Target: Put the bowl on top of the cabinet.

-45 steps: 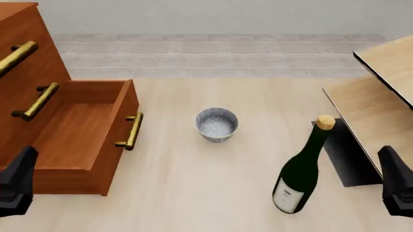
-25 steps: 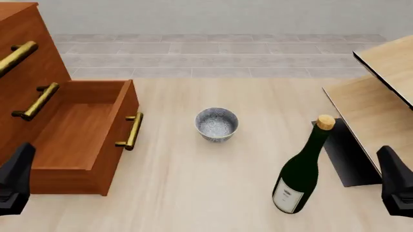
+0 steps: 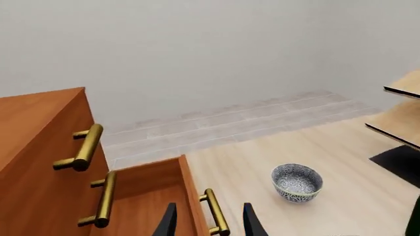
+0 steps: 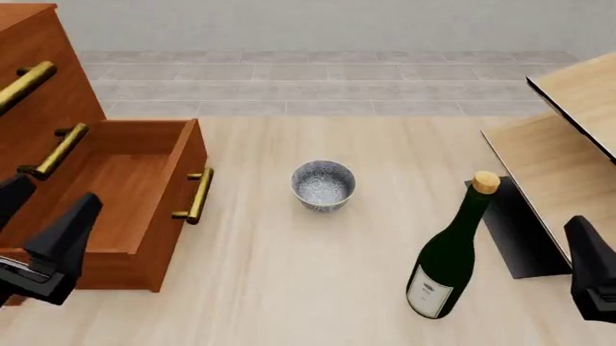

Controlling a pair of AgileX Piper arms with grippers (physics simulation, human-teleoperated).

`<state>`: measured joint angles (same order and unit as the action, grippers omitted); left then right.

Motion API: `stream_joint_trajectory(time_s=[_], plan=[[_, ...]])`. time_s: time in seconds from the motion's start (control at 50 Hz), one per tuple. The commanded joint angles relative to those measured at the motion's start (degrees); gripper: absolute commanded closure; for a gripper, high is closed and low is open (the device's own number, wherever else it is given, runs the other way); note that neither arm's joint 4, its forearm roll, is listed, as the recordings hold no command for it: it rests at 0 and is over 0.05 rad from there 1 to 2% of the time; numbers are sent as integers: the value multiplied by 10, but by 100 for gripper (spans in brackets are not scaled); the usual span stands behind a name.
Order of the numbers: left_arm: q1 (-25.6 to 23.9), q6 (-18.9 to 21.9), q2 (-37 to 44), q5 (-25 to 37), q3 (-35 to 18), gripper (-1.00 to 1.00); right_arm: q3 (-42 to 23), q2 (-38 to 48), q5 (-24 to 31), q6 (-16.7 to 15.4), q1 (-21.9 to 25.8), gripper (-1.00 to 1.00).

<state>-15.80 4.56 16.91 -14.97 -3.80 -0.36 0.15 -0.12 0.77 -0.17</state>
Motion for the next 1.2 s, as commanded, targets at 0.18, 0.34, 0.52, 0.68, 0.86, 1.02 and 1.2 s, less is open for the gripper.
stream_joint_trajectory(time_s=[0.18, 0.34, 0.52, 0.68, 0.86, 1.02, 1.2], plan=[[-59, -23, 264, -182, -50, -100, 1, -1, -4, 2, -2, -100], [-60, -33, 336, -213, -80, -100, -1, -1, -2, 3, -2, -100], [-77, -27, 412, -253, -111, -100, 1, -1, -3, 3, -3, -100], [-92, -23, 458, -263, -144, -100, -2, -1, -2, 6, -4, -100], [-101, -30, 515, -224, -215, -100, -1, -1, -3, 7, -5, -100], [-84, -20, 542, -143, -283, -100, -1, 0, -3, 7, -4, -100], [-80, -36, 598, -38, -373, -100, -2, 0, -1, 6, -3, -100]])
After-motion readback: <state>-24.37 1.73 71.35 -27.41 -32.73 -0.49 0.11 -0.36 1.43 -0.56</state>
